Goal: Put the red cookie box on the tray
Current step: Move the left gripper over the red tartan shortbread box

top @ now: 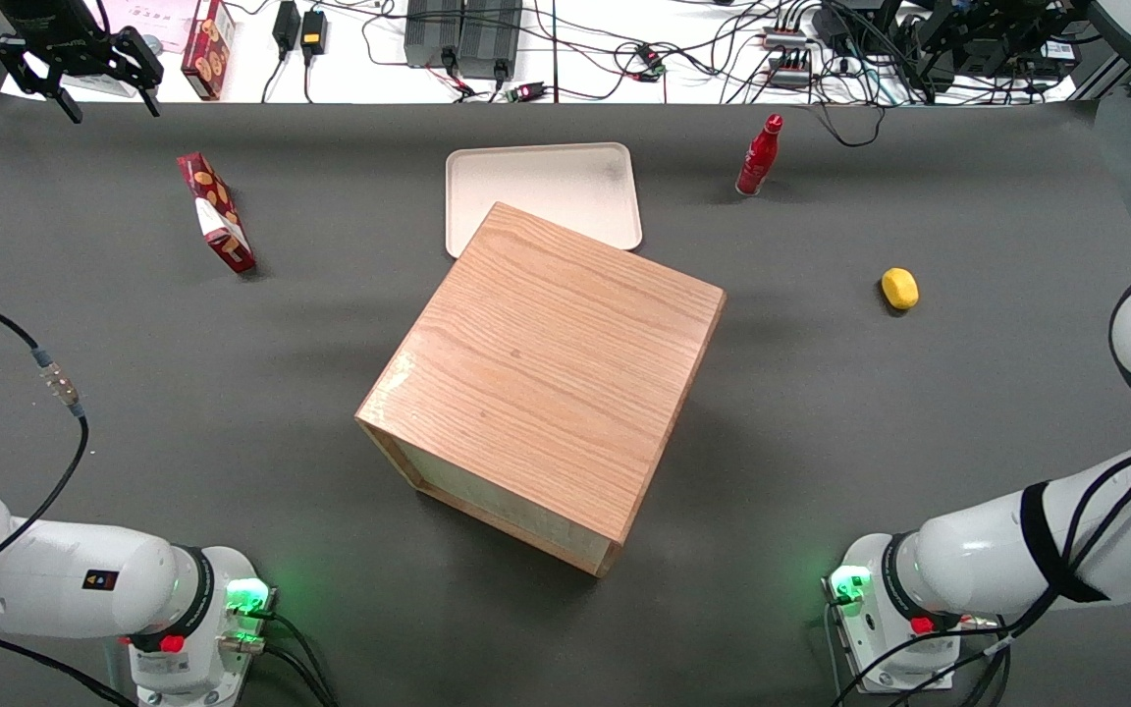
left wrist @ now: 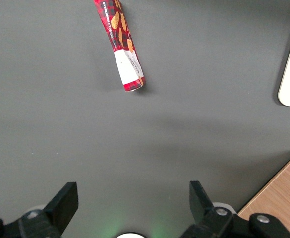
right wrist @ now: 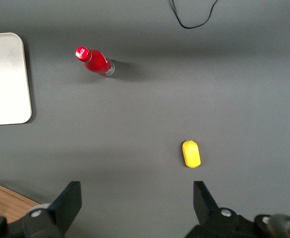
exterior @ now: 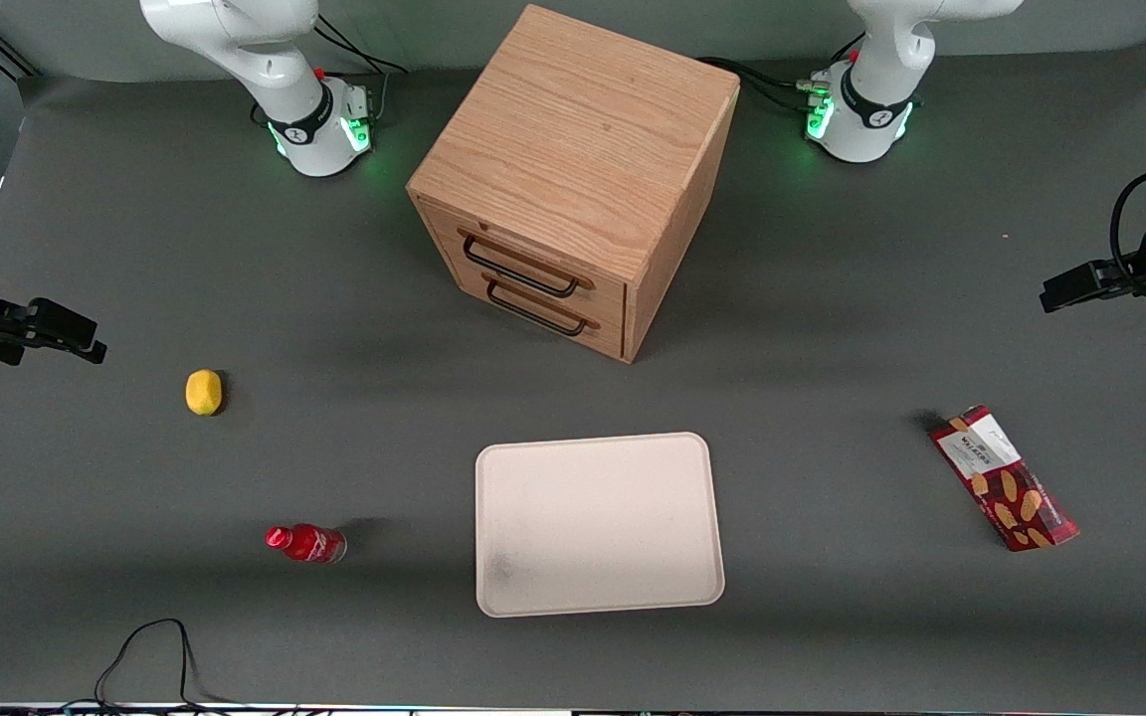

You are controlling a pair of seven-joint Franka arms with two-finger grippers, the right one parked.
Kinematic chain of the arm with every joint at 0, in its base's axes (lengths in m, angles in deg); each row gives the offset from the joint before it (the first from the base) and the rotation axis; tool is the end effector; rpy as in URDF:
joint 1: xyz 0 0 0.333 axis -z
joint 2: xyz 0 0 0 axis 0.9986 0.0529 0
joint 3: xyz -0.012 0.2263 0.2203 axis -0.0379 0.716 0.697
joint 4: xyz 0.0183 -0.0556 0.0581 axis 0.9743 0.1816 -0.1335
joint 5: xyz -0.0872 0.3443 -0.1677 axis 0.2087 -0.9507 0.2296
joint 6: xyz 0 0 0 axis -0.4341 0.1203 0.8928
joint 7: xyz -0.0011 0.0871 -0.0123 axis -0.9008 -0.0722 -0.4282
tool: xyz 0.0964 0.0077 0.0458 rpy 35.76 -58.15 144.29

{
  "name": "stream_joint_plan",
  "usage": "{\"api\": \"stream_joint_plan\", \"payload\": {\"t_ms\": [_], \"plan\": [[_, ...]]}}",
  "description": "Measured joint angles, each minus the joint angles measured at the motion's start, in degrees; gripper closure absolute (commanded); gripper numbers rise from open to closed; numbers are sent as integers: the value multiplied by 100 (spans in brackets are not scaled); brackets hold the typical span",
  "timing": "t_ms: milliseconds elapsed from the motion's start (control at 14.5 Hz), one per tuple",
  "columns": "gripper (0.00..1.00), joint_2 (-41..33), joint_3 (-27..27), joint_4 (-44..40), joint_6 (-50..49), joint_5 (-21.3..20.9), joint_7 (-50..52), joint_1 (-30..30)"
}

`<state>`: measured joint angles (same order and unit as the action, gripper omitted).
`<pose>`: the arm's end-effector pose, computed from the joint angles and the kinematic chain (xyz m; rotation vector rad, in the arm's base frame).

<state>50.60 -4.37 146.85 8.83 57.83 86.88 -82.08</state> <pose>0.5703 0.0137 0.5826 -3.0943 -0.2550 0.1946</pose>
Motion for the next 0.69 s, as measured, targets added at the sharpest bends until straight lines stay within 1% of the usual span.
{"api": "stream_joint_plan", "payload": {"t_ms": [483, 690], "plan": [[0, 55, 3, -28, -2, -3, -17, -50], [0, 62, 12, -35, 2, 3, -15, -345]]}}
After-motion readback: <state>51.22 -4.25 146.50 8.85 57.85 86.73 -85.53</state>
